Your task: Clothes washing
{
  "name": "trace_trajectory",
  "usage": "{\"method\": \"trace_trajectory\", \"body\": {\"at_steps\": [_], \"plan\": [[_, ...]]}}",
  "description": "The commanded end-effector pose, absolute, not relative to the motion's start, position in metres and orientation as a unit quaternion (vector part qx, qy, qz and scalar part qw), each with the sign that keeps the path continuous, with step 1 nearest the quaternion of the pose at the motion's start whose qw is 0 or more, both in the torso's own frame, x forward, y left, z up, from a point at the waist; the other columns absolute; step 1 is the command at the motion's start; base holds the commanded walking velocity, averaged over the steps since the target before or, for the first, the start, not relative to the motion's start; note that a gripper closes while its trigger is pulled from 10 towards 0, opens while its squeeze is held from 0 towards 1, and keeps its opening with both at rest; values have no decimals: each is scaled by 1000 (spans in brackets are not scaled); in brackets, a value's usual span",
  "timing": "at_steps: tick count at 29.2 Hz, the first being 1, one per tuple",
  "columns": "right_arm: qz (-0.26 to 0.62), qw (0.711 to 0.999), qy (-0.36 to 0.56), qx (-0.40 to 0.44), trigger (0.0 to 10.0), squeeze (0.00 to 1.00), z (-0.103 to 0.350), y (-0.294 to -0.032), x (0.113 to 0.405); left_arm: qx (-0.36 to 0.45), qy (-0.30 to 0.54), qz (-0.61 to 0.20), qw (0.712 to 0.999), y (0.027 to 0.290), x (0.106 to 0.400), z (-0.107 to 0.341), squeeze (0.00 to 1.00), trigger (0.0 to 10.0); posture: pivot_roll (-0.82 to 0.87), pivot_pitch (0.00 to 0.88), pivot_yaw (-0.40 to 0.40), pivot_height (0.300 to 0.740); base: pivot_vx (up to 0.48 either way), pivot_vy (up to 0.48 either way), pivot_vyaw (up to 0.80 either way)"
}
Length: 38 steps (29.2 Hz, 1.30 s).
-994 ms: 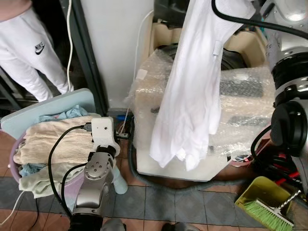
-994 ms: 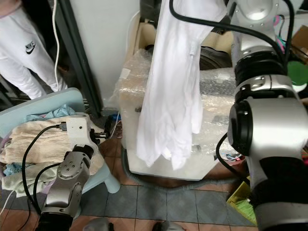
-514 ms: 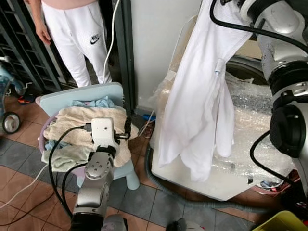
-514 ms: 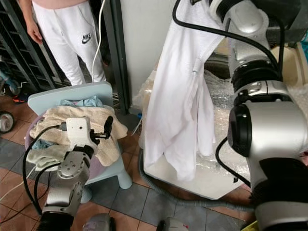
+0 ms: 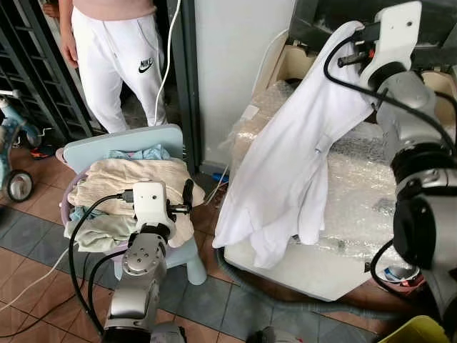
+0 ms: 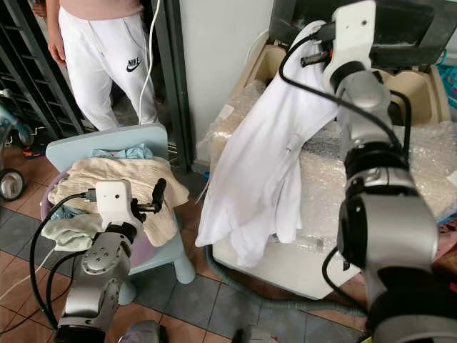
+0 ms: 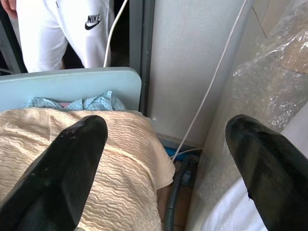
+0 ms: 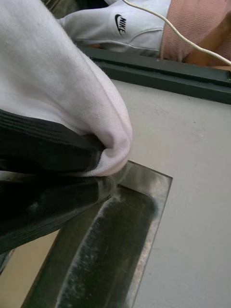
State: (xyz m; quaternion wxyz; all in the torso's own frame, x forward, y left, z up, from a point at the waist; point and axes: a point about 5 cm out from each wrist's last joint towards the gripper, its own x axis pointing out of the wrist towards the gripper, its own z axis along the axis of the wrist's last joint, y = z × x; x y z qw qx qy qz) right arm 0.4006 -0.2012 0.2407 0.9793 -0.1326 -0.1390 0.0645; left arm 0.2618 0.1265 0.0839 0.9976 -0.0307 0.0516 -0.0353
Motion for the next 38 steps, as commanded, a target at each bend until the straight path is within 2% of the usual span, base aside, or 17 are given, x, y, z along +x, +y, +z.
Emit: {"method": "trace_trajectory", "body": {"at_steps": [1,6,8,17,24,32,33,38], "plan": [[61,974,-174,-132,10000,0,256,-198,398,-30,48,-36,998,127,262,87,0,10000,2,0,-9,740,0,0,0],[77,964,-204,-151,10000,0,248,-185,382,-36,45,-44,997,124,262,89,0,10000,-6,0,-7,740,0,0,0],[81,964,-217,-132,10000,0,245,-178,369,-41,33,-47,997,125,260,93,0,10000,-13,0,-9,740,0,0,0],[77,971,-191,-124,10000,0,232,-172,351,-43,34,-47,997,127,258,93,0,10000,-15,0,-6,740,349,0,-267],[91,967,-197,-137,10000,0,242,-170,352,-38,40,-38,998,128,260,92,0,10000,-14,0,-9,740,295,0,0],[196,943,-202,-176,10000,0,256,-147,355,-39,37,-41,998,126,260,92,0,10000,-5,0,-17,740,0,0,0],[230,940,-194,-161,10000,0,262,-138,359,-42,38,-38,998,126,260,92,0,10000,1,0,-19,740,0,0,0],[279,927,-198,-155,10000,0,292,-129,372,-40,41,-36,998,127,261,91,0,10000,0,0,-15,740,48,0,0]]}}
